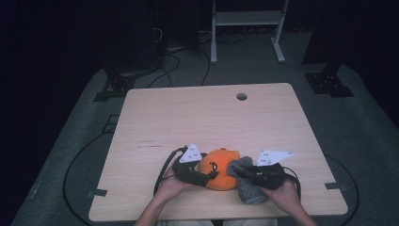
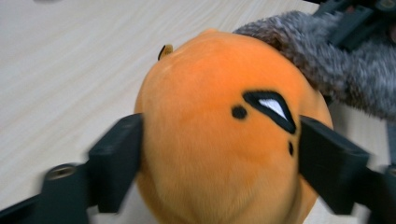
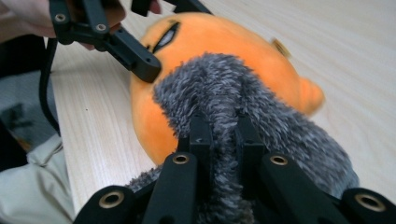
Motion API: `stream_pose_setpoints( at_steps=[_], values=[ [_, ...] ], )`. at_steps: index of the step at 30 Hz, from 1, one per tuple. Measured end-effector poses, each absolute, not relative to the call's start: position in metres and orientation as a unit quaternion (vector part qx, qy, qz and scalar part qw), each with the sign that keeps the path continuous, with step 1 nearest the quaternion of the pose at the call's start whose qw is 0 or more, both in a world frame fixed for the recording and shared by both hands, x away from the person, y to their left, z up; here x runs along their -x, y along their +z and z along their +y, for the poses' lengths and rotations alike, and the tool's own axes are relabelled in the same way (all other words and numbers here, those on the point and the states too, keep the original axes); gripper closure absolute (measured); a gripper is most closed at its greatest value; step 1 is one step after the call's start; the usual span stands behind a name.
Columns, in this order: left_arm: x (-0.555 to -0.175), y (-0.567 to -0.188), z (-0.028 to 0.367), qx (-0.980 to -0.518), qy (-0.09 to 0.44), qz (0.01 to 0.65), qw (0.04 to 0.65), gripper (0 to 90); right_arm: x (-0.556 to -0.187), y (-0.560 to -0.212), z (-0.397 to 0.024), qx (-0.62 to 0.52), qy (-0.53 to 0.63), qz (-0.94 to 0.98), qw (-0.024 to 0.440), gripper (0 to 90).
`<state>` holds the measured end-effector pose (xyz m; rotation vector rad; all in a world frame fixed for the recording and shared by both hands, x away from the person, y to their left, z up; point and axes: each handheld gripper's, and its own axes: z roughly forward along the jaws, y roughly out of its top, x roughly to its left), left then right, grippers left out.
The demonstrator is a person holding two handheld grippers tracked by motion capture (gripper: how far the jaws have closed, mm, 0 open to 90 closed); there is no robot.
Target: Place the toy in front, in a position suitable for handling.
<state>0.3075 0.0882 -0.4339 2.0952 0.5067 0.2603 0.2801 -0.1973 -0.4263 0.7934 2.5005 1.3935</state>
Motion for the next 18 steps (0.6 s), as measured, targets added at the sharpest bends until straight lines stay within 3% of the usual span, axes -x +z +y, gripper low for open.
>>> stream_pose_setpoints(
  at_steps=[5,13,15,18],
  values=[
    [-0.305,-0.435,0.089,-0.856,0.112,0.195,0.465,28.6,-0.289,-0.437,-0.217,-0.308,0.447,0.837,0.07,80.5],
    [-0.305,-0.438,0.092,-0.861,0.115,0.182,0.461,31.4,-0.288,-0.422,-0.204,-0.286,0.478,0.826,0.085,80.4],
    [-0.307,-0.437,0.094,-0.861,0.101,0.188,0.462,27.8,-0.288,-0.424,-0.197,-0.283,0.475,0.829,0.084,80.5],
    [-0.314,-0.431,0.092,-0.854,0.077,0.223,0.463,9.4,-0.284,-0.425,-0.193,-0.276,0.474,0.832,0.088,80.5]
  ],
)
